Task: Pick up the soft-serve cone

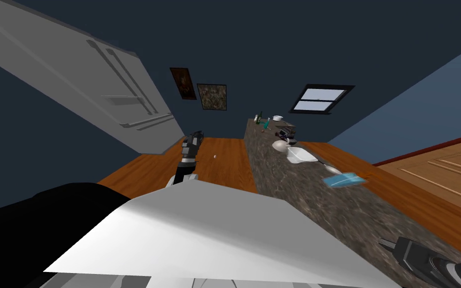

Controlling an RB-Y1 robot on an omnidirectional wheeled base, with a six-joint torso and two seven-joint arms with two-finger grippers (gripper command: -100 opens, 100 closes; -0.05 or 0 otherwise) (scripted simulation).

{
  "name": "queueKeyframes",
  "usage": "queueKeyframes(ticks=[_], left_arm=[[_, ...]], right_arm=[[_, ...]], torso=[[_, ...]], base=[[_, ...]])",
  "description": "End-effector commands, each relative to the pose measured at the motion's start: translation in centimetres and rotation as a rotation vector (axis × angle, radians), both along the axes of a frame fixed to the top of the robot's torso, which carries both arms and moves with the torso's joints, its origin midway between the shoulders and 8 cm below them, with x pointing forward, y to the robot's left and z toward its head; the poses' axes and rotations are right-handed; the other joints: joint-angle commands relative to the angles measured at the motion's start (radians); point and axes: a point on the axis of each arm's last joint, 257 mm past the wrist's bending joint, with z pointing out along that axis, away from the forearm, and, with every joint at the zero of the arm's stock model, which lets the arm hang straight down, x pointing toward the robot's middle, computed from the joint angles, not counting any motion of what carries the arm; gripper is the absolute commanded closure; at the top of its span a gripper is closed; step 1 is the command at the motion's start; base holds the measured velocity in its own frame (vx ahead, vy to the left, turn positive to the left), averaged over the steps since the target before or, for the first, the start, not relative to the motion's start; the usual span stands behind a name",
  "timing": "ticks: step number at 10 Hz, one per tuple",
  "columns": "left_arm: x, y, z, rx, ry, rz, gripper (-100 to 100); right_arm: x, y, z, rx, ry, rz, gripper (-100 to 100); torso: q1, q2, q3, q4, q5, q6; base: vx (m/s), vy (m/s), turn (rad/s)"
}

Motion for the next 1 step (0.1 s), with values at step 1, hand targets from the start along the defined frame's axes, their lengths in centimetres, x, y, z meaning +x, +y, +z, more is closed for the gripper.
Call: queueKeyframes(ticks=[1], left_arm=[[0.0, 0.0, 0.0, 0.0, 0.0, 0.0, 0]], right_arm=[[0.0, 0.0, 0.0, 0.0, 0.0, 0.0, 0]], torso=[[0.0, 0.0, 0.0, 0.0, 0.0, 0.0]], base=[[0.0, 0.0, 0.0]])
